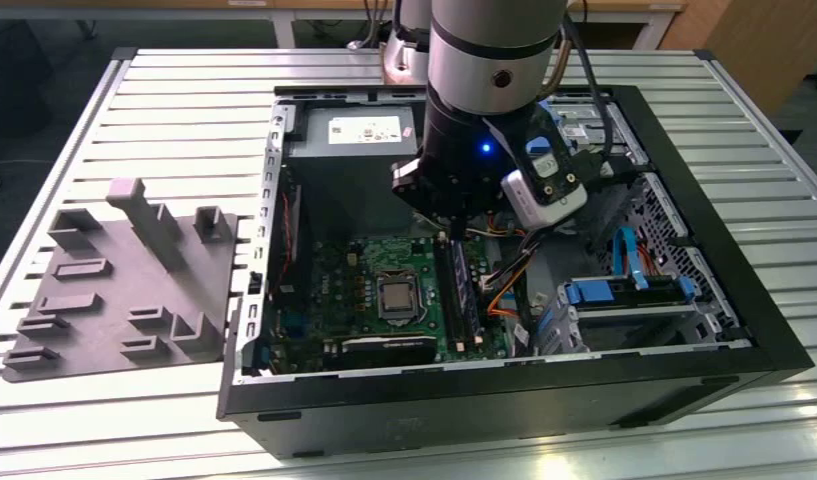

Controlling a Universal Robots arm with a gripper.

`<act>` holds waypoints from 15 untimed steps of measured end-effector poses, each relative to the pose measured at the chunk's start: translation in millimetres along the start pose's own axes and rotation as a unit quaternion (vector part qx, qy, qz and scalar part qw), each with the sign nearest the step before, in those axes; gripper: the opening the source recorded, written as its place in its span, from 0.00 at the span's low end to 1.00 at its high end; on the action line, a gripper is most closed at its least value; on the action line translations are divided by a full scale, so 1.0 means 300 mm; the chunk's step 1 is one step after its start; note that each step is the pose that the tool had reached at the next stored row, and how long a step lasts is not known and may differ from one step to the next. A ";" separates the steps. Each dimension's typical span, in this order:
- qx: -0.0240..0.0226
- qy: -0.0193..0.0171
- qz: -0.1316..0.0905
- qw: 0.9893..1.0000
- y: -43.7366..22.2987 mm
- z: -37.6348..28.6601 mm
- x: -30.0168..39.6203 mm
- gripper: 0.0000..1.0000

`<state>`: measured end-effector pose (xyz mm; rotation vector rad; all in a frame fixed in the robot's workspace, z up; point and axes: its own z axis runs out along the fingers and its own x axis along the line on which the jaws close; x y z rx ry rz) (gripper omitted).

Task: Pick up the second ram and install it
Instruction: 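Insert the second ram into the second slot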

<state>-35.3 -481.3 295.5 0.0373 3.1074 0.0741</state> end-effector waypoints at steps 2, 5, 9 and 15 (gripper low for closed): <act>0.000 0.000 0.000 1.000 0.000 0.002 0.000 0.12; 0.000 0.000 0.000 1.000 0.000 0.006 0.000 0.12; 0.000 0.000 0.000 1.000 -0.001 0.011 0.000 0.12; 0.000 0.000 0.000 1.000 -0.001 0.018 0.001 0.12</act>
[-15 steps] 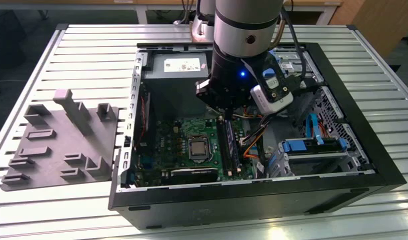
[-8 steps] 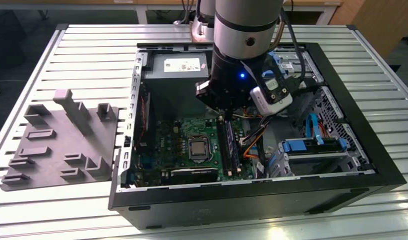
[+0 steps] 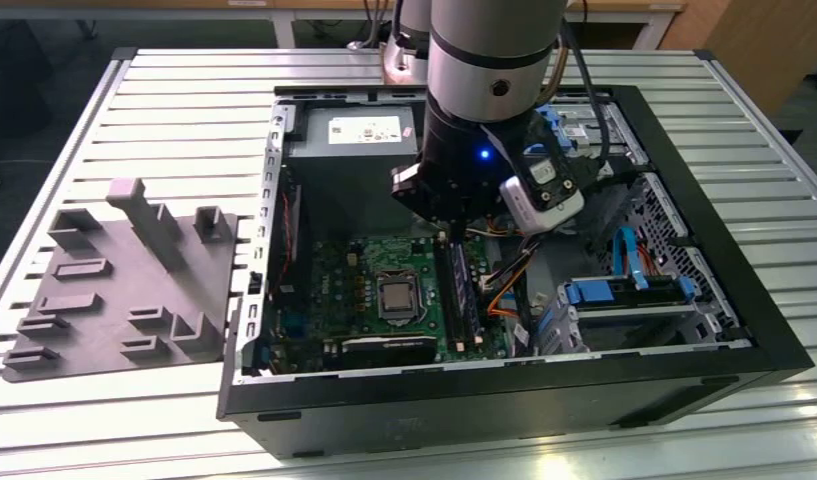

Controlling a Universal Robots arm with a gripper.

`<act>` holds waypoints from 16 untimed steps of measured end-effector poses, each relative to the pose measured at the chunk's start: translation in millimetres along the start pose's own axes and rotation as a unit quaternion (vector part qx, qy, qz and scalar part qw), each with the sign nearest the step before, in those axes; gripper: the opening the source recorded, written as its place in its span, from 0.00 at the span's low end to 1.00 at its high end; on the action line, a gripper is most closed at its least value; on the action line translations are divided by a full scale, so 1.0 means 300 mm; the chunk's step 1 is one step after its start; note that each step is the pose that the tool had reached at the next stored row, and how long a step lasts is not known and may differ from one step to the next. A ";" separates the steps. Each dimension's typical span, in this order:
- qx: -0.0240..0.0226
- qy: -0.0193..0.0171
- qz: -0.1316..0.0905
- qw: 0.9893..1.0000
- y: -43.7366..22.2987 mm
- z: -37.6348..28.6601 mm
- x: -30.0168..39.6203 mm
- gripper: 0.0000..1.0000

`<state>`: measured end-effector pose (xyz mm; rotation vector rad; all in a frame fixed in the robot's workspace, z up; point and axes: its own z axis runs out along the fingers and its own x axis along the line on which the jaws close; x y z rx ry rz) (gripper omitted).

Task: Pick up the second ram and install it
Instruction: 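Insert the second ram into the second slot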

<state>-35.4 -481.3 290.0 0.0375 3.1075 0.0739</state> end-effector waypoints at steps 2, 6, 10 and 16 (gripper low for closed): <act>0.000 0.000 0.000 1.000 0.000 0.003 0.000 0.12; 0.000 0.000 0.000 1.000 0.000 0.007 0.000 0.12; 0.000 0.000 0.000 1.000 0.000 0.010 0.000 0.12; 0.000 0.000 0.000 1.000 -0.001 0.015 0.001 0.12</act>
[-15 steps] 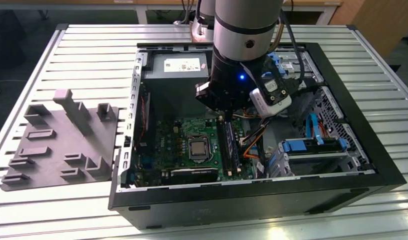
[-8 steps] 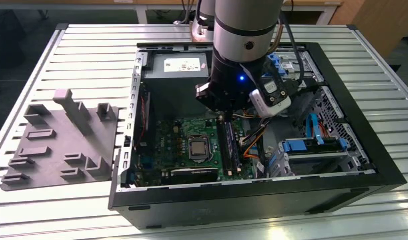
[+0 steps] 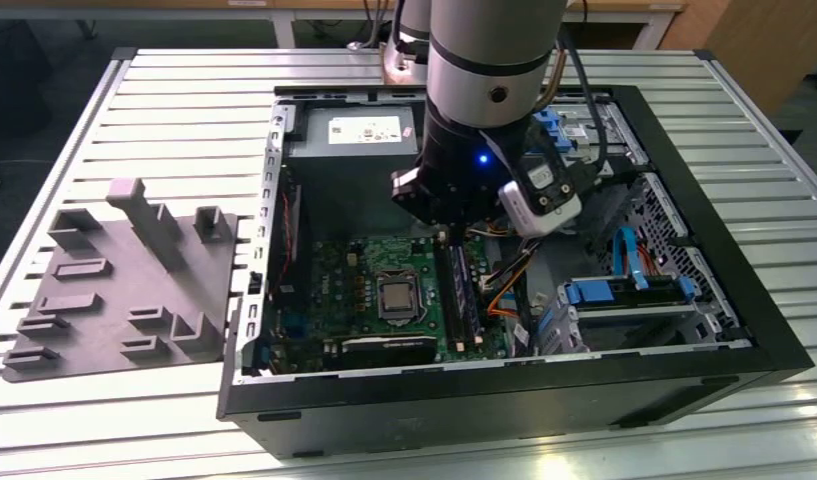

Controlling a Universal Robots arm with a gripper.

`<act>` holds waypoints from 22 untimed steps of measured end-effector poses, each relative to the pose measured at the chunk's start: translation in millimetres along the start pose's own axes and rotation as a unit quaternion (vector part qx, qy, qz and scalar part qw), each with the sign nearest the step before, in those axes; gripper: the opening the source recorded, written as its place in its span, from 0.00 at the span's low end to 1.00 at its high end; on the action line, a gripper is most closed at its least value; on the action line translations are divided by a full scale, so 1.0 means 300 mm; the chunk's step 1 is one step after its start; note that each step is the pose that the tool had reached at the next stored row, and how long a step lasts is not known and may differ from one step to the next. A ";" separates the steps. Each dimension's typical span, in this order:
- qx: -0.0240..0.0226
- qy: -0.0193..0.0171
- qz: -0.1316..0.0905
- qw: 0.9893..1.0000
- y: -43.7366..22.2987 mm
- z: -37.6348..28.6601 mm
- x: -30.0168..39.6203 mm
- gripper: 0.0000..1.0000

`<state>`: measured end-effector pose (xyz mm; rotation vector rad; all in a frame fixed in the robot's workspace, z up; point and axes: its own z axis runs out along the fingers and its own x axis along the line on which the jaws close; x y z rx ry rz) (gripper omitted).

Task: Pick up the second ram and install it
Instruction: 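Insert the second ram into the second slot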

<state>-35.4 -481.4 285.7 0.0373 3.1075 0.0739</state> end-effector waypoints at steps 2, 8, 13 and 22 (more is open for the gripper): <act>0.000 0.000 0.000 1.000 0.000 0.005 0.000 0.12; 0.000 0.000 0.000 1.000 0.000 0.008 0.000 0.12; 0.000 0.000 0.000 1.000 0.000 0.012 0.000 0.12; 0.000 0.000 0.000 1.000 -0.001 0.023 0.001 0.12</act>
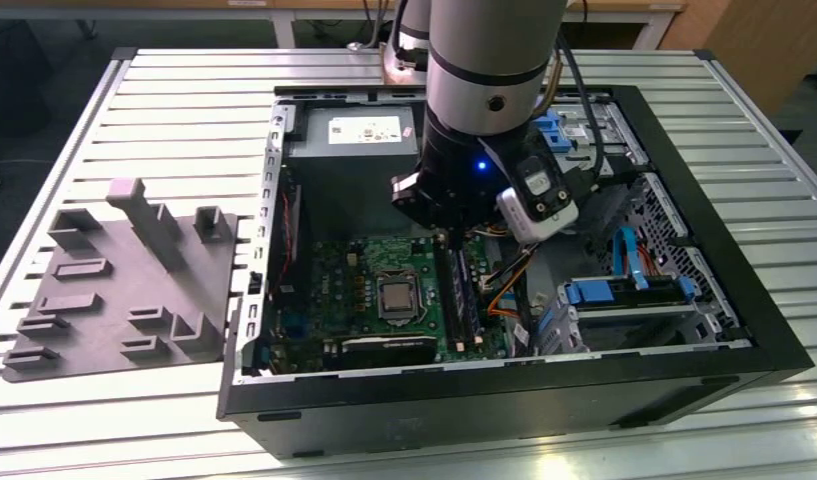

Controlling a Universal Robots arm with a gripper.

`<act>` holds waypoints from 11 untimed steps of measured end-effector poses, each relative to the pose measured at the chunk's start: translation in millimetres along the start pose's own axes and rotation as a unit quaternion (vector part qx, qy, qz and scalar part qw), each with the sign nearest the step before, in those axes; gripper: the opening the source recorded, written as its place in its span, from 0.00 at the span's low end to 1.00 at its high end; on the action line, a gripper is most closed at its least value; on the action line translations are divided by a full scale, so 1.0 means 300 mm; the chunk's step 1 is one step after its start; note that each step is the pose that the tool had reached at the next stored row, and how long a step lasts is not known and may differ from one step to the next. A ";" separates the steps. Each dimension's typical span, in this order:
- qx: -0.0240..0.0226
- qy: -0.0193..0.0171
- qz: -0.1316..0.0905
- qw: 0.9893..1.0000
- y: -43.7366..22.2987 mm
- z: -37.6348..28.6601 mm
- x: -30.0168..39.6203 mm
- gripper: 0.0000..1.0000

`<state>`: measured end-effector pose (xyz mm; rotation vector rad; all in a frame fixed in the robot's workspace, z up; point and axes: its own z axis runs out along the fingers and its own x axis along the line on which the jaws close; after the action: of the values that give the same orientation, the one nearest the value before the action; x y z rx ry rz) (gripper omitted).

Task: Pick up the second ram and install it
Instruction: 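Insert the second ram into the second slot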

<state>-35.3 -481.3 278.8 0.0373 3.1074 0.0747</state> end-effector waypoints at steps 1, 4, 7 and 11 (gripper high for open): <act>0.000 0.000 0.000 1.000 0.000 0.002 0.000 0.12; 0.000 0.000 0.000 1.000 0.000 0.006 0.000 0.12; 0.000 0.000 0.000 1.000 -0.001 0.010 0.000 0.12; 0.000 0.000 0.000 1.000 -0.001 0.017 0.001 0.12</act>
<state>-35.4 -481.3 273.7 0.0374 3.1074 0.0748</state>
